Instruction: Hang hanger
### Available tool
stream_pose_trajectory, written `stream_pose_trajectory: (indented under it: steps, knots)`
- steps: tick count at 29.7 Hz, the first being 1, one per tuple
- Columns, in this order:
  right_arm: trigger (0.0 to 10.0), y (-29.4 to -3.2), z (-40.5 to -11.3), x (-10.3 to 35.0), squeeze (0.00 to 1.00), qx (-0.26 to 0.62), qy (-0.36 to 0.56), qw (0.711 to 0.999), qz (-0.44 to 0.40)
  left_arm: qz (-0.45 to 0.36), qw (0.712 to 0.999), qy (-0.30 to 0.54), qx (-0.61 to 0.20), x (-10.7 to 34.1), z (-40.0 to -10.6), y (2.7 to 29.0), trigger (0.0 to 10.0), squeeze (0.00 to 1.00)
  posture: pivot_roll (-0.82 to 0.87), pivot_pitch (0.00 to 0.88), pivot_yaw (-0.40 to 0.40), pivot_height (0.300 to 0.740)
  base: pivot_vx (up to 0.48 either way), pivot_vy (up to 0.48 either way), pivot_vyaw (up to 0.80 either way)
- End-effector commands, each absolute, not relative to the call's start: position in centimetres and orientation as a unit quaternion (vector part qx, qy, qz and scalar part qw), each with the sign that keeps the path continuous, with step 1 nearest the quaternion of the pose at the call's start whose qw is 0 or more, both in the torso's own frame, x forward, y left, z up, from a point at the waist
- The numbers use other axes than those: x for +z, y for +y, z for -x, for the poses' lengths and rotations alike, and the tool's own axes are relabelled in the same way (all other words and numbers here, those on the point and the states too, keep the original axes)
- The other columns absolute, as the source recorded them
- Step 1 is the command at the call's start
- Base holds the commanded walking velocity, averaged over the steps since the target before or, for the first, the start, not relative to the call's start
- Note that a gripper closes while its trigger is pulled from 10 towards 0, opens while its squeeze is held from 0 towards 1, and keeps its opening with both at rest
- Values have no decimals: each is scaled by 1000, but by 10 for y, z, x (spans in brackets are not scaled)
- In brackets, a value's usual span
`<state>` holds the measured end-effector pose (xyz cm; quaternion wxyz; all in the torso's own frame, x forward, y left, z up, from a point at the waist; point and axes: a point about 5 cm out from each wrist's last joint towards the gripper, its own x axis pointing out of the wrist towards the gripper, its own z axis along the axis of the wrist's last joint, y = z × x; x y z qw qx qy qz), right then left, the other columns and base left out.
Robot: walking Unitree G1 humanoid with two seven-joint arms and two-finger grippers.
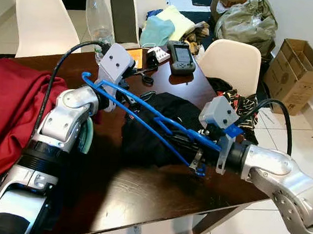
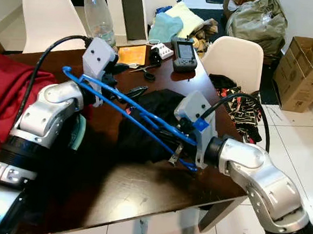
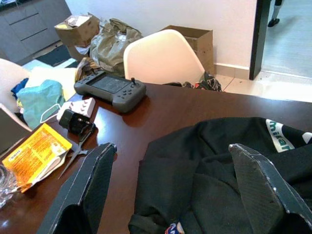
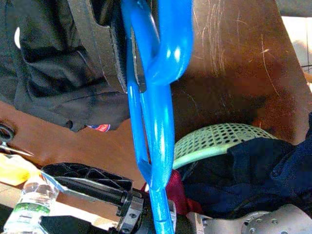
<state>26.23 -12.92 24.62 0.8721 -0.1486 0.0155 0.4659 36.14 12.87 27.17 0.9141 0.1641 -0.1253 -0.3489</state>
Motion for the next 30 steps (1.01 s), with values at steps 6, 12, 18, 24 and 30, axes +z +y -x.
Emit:
stream_pose_trajectory:
  steps: [6,12,18,24,30]
  knots:
    - [10000,-125,-258,257,0,475,-20,871,123,-167,911,-120,-359,267,-358,127,10000,0,67,185,90,740,0,0,0]
    - [10000,-121,-248,267,0,508,-61,854,96,-168,912,-117,-356,265,-358,129,10000,0,66,186,89,740,0,0,0]
    - [10000,-124,-251,268,0,496,-58,861,93,-167,911,-117,-357,265,-358,128,10000,0,65,186,88,740,0,0,0]
    - [10000,-129,-259,261,0,466,-26,878,106,-168,910,-118,-359,265,-357,128,10000,0,66,184,89,740,0,0,0]
    - [10000,-134,-263,259,0,446,-11,888,109,-168,910,-119,-359,265,-357,127,10000,0,67,183,88,740,0,0,0]
